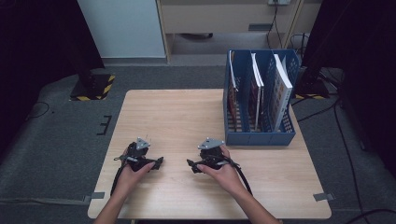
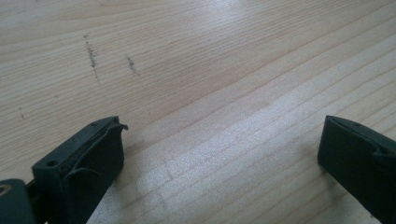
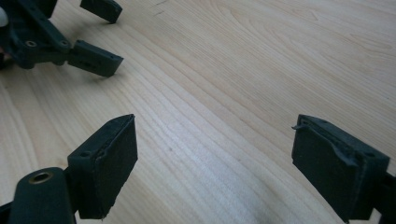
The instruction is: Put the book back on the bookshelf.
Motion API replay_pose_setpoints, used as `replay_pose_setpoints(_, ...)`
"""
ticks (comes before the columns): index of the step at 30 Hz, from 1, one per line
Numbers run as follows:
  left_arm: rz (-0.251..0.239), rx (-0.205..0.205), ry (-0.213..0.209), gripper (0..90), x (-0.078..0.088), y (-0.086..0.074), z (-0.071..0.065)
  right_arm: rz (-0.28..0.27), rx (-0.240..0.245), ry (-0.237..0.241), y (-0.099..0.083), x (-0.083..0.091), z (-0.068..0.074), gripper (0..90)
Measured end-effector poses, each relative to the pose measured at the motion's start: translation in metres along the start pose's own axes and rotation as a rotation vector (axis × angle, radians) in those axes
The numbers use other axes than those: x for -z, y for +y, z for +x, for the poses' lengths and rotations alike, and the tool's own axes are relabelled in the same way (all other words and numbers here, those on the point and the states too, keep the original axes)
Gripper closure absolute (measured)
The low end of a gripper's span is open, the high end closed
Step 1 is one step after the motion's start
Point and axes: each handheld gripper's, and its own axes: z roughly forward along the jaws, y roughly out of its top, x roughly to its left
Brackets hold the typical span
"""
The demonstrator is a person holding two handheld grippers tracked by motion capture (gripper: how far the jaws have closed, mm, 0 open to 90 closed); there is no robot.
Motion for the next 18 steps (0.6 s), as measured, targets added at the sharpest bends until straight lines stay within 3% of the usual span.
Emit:
replay_pose_setpoints(12, 0.0, 0.0, 0.0, 0.0, 0.0, 0.0, 0.0, 0.075, -0.03, -0.063, -0.01, -0.024, -0.011, 13.1)
replay_pose_setpoints(18, 0.001, 0.0, -0.001, 0.0, 0.0, 0.0, 0.0, 0.108, 0.003, -0.094, -0.012, -0.028, -0.009, 11.5)
